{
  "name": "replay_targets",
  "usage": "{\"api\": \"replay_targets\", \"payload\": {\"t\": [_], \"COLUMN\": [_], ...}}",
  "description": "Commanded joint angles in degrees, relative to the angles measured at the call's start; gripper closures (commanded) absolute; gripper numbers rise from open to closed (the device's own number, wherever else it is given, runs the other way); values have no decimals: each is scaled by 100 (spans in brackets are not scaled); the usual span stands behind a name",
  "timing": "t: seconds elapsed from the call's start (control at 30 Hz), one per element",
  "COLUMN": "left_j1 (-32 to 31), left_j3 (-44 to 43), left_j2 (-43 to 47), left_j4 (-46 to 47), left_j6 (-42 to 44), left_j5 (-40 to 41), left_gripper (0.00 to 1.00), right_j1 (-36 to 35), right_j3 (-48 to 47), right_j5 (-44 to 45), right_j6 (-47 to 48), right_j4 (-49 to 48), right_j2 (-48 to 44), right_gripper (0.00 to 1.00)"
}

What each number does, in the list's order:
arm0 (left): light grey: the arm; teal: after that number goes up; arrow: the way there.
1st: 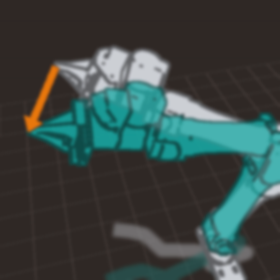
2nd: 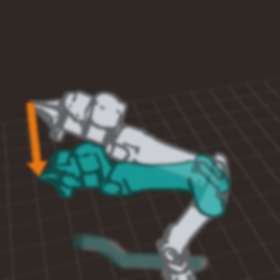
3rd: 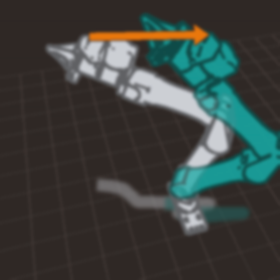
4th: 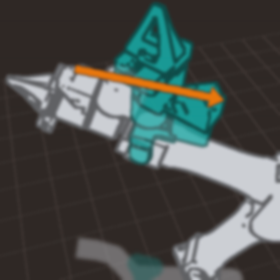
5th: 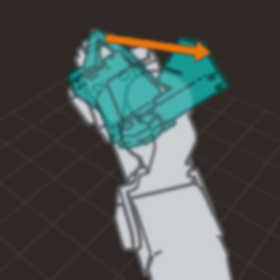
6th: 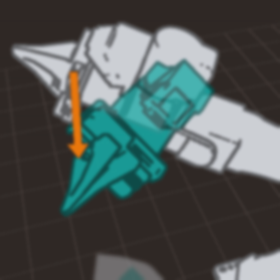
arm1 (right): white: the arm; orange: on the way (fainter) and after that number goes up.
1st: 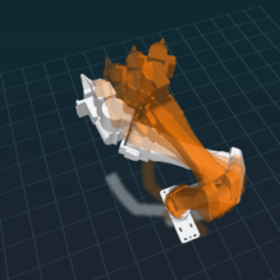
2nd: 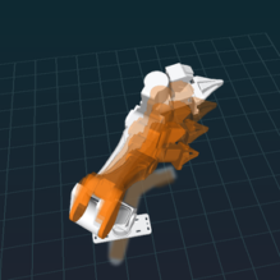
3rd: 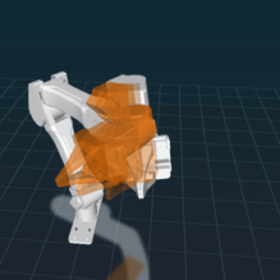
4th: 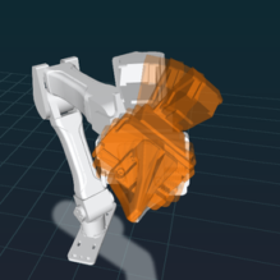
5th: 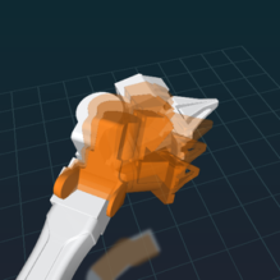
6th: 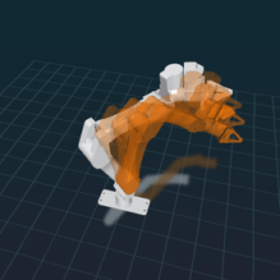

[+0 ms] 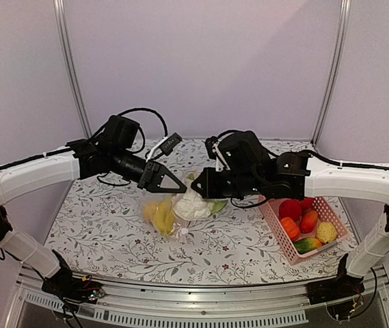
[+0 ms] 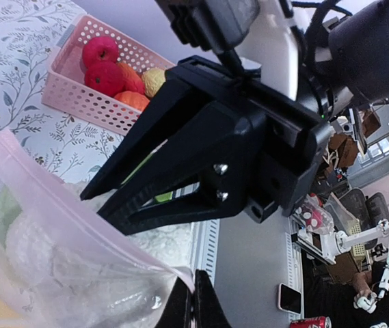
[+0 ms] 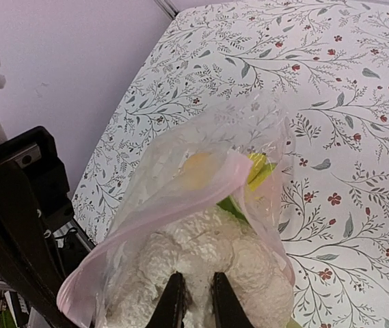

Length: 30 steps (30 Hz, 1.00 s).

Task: Place the food in the zip-top bag and seal the zipper
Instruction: Place the fake vegetable in the zipper food storage bag.

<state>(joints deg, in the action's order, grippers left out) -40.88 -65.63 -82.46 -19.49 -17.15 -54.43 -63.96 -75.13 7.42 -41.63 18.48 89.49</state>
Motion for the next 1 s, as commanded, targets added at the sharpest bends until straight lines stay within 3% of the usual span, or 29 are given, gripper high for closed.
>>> {"api": "replay_targets", "payload": {"t": [0.0,0.17,0.37,0.97], "left_j1": [-157,-157,-157,-258], "left_j3": [-47,-23,32,33], "left_j2": [-47,38,133,-24], "left_j4": [4,61,173,151], "left_j6": [97,88,45,1], "left_j5": [-66,-76,-82,66], "left_gripper": [100,100,100,100], "right_j1": [-149,-181,-186,-181], "right_j3": [-393,-564,-417,163], "right_j5": [312,813,1493,1920], "right_j6": [-221,-338,-709,-2059], "right_j4": [3,522,797,-608], "right_j2": [470,853,696,-113], "right_gripper": [100,100,100,100]}}
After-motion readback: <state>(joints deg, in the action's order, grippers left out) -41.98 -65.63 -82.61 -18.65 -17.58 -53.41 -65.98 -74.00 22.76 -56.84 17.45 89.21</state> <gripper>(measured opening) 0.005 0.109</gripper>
